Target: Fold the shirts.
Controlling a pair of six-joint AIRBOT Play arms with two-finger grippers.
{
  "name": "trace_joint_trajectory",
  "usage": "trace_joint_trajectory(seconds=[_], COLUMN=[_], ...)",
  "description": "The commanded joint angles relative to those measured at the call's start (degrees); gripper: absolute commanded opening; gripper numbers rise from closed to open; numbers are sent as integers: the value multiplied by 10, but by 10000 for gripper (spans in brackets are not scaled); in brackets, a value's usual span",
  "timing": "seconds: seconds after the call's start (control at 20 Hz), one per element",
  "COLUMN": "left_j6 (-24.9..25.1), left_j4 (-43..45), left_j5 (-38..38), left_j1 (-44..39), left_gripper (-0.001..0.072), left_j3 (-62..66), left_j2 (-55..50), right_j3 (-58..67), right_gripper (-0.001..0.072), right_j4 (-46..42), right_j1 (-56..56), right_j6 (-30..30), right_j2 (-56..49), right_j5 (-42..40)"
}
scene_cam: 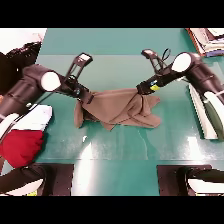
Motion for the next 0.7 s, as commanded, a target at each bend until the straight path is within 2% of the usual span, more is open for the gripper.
trace_joint_trajectory(seconds=[0.0,0.05,0.1,0.15,0.25,0.4,0.55,0.65], left_j6=[-18,-26,-26,-26,-26,-26,-26,-25], left_j4=[25,26,26,26,29,30,18,-25], left_j5=[48,47,44,33,-16,-94,-90,-89], left_j1=[0,0,0,0,6,58,138,189], left_gripper=[34,196,431,500,501,501,500,500], left_j3=[-10,-10,-10,-6,13,70,93,83], left_j2=[-45,-44,-41,-40,-40,-31,-2,-8], right_j3=[11,21,34,45,73,91,90,90], right_gripper=[24,138,325,400,400,400,400,400], right_j4=[1,1,1,1,-1,-2,-2,-2], right_j1=[-5,-5,-5,-5,-5,-14,-32,-46], right_j6=[8,8,8,8,7,3,0,0], right_j2=[-54,-62,-68,-70,-67,-26,34,68], right_j5=[-22,-12,-1,9,37,69,80,85])
